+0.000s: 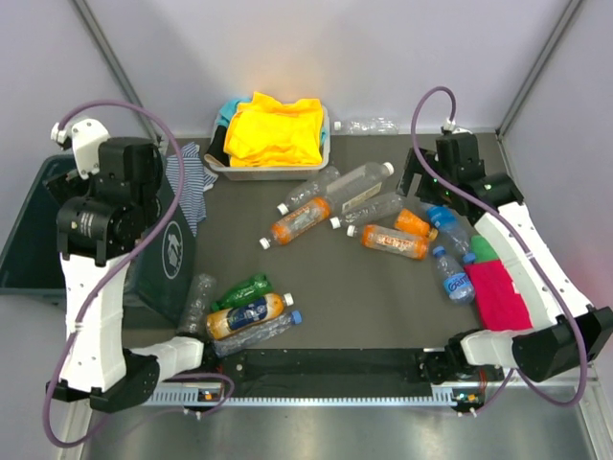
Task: Put the plastic bottles in the bin
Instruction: Place the plastic bottle in the trash bin, then pick up the plastic bottle at the center of the board.
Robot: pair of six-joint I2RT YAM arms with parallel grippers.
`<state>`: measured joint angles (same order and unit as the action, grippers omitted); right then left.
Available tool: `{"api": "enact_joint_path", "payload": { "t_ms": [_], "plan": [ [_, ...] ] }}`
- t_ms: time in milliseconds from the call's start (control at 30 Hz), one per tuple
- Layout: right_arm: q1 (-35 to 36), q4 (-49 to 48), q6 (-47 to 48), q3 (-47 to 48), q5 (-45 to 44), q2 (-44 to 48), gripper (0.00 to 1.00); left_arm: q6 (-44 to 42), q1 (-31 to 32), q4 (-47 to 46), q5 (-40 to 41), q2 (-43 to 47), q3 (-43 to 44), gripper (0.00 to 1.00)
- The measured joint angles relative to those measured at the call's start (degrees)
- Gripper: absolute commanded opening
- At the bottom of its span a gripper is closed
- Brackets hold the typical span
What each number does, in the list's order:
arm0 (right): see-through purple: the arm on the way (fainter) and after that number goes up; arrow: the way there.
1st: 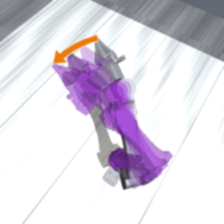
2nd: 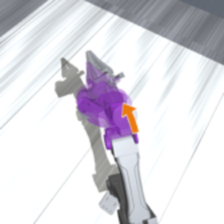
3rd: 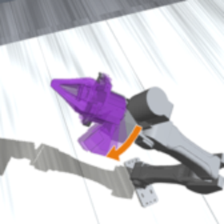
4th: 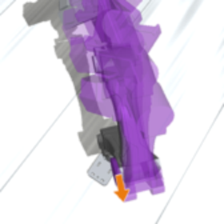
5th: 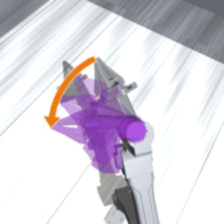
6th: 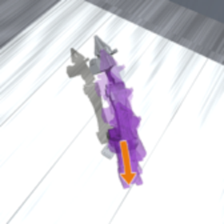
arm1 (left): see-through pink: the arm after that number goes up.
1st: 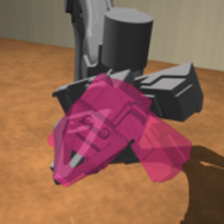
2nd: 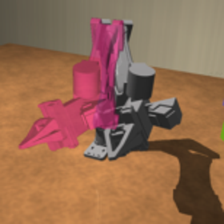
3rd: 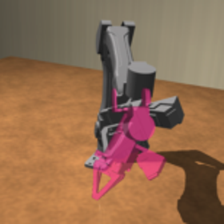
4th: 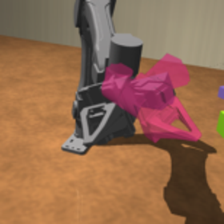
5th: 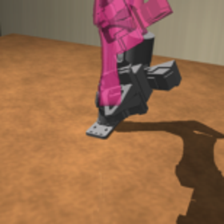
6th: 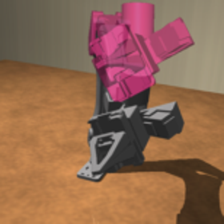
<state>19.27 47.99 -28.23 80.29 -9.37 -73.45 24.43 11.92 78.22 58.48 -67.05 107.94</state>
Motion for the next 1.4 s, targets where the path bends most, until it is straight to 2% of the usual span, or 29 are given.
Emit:
{"api": "enact_joint_path", "payload": {
  "t_ms": [100, 300, 567, 767, 967, 1200, 1400],
  "plan": [
    [-0.5, 0.0, -0.3, -1.2, 0.4, 0.0, 0.99, -1.2, 0.0, -0.2, -3.7, -2.0, 5.2, 0.99],
    [-2.5, -0.2, -1.4, -2.3, 2.1, -1.1, 0.99, -4.4, -0.1, -2.8, -16.0, -4.9, 12.5, 0.99],
    [-5.6, -0.5, -3.6, -2.8, 3.0, -7.8, 0.99, -7.6, 0.6, -11.1, -34.2, -7.8, 13.5, 0.99],
    [-6.4, -0.5, -5.1, -3.0, 3.7, -15.3, 0.99, -9.4, 7.3, -17.7, -39.2, -11.4, 13.1, 0.99],
    [-6.4, -0.2, -8.6, -3.4, 7.0, -19.7, 0.99, -9.5, 15.2, -24.7, -44.1, -15.0, 7.1, 0.99],
    [-6.4, 0.0, -20.4, -10.7, 10.6, -19.5, 0.99, -8.0, 19.5, -31.1, -50.1, -18.8, -7.7, 0.99],
    [-6.4, 1.4, -29.8, -14.9, 9.6, -18.3, 0.99, -7.5, 21.8, -33.1, -52.9, -21.6, -13.7, 0.99]
  ]
}}
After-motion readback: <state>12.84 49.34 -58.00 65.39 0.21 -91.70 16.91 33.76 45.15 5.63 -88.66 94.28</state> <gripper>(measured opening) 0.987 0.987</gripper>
